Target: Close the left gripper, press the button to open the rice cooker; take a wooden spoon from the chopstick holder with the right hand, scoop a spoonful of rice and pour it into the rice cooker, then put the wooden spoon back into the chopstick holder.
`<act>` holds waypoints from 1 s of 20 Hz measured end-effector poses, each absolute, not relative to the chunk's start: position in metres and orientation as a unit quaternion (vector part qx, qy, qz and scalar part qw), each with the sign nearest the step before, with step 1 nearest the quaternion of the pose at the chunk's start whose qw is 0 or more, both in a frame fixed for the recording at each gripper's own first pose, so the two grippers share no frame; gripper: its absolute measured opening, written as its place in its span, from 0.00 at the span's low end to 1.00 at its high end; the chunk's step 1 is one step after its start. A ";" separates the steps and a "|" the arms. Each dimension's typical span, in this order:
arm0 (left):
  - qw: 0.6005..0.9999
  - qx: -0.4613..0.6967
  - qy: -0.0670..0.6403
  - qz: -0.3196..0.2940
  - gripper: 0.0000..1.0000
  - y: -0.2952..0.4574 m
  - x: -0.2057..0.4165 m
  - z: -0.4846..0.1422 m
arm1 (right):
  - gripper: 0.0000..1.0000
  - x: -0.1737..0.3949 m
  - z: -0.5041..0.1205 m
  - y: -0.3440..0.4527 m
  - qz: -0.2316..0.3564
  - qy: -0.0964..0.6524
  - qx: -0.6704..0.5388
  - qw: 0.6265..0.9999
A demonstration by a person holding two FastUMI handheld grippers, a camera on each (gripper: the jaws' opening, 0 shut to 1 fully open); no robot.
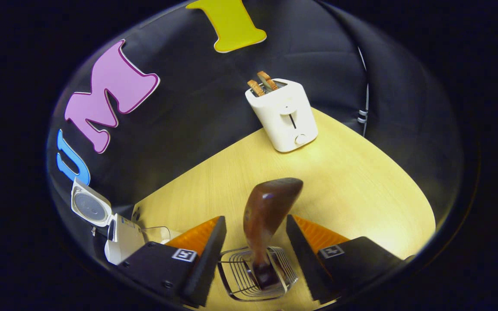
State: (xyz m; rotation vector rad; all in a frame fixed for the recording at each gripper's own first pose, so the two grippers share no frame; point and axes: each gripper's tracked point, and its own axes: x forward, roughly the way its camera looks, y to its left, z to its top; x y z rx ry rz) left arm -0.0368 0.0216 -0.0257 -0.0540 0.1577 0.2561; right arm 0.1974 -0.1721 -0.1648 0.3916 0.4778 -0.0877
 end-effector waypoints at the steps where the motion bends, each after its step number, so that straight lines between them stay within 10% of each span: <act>1: 0.988 -0.030 0.081 0.131 0.89 0.025 -0.039 -0.029 | 0.74 0.200 -0.168 -0.169 -0.043 0.238 0.191 0.951; 3: 0.986 -0.040 0.081 0.138 0.89 0.033 -0.045 -0.032 | 0.69 0.203 -0.171 -0.161 -0.040 0.247 0.192 0.949; 4: 0.986 -0.048 0.081 0.137 0.89 0.037 -0.045 -0.034 | 0.42 0.204 -0.173 -0.158 -0.039 0.250 0.193 0.948; 6: 0.986 -0.065 0.084 0.132 0.88 0.046 -0.042 -0.038 | 0.29 0.201 -0.174 -0.159 -0.051 0.260 0.200 0.943; 20: 0.994 -0.051 0.057 0.077 0.89 0.110 -0.030 -0.033 | 0.20 0.153 -0.043 -0.154 -0.127 0.132 0.142 0.973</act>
